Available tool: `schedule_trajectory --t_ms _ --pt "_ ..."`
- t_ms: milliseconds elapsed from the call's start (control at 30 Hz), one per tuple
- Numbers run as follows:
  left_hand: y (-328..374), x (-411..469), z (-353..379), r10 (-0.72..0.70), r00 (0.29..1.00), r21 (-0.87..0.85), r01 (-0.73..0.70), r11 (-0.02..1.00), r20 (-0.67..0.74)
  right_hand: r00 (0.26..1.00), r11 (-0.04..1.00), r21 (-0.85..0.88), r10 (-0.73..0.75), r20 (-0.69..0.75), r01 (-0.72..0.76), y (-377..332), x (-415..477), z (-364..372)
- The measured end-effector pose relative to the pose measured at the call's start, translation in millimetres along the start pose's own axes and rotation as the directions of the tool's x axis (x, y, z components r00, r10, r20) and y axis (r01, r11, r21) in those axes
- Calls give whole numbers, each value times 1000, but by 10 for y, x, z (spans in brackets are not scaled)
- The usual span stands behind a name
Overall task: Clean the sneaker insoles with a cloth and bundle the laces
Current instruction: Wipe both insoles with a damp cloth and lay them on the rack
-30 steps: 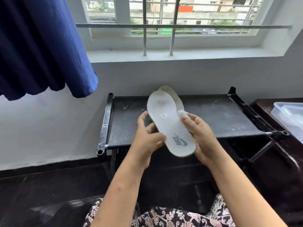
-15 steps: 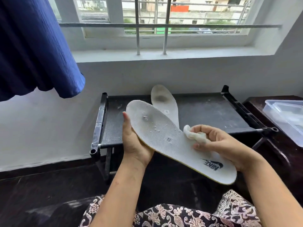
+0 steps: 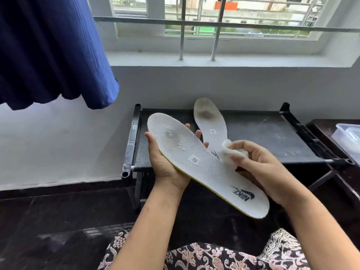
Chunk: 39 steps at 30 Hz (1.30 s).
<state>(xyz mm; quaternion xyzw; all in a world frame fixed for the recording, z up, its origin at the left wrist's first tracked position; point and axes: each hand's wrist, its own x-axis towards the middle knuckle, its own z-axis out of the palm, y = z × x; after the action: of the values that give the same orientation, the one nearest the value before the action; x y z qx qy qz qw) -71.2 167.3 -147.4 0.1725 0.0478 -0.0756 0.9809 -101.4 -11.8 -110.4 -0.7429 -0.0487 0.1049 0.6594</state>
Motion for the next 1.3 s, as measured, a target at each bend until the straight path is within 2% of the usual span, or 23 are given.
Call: schedule_trajectory --t_ms 100,167,267,367,433,500,567,633,733,800,867,933,1000,1033,1067,1167,1300 --pt "36 34 -41 72 997 -76 -73 994 -12 966 989 -91 -131 -222 113 -5 54 5" --pt "54 39 -34 81 997 -51 -82 995 -17 929 953 -251 -240 -281 170 -34 64 48" --pt "20 50 -15 95 995 -36 -97 995 -33 911 832 -512 -360 -202 215 -95 48 168" --pt "-12 43 4 110 993 -35 -111 993 -32 882 732 -631 -443 -157 255 -152 31 285" --pt "-29 40 3 132 991 -24 -133 991 -29 819 737 -604 -525 -232 302 -191 30 278" --pt "-39 41 2 145 989 -17 -145 989 -31 756 800 -489 -548 -358 348 -239 39 198" --pt "-42 51 -8 130 991 -26 -131 991 -30 729 873 -270 -488 -480 406 -286 35 112" --pt "-43 53 -12 108 994 -23 -109 994 -23 721 894 -46 -390 -573 446 -324 23 27" --pt "-71 42 -14 93 995 -1 -93 996 -18 697 871 53 -353 -624 488 -388 -1 3" --pt "-114 42 -17 79 997 28 -78 997 -14 695 877 4 -378 -611 481 -364 22 89" --pt "-174 35 -19 70 998 60 -70 996 -2 699 888 -201 -450 -556 413 -296 62 258" --pt "-220 33 -17 62 998 92 -63 994 14 792 853 -410 -481 -376 323 -194 90 482" --pt "-235 26 -16 45 999 107 -45 993 2 895 789 -538 -427 -133 297 -88 74 727" --pt "-226 27 -20 32 999 109 -32 994 4 907 748 -586 -418 -52 311 -49 61 831" --pt "-206 27 -27 28 1000 117 -29 993 6 899 701 -631 -439 -15 331 -20 53 903" --pt "-156 32 -51 57 998 173 -52 984 -21 839 578 -742 -543 -38 341 8 77 918" --pt "-159 37 -58 42 999 187 -40 982 -7 834 513 -804 -551 -38 302 -24 126 892"
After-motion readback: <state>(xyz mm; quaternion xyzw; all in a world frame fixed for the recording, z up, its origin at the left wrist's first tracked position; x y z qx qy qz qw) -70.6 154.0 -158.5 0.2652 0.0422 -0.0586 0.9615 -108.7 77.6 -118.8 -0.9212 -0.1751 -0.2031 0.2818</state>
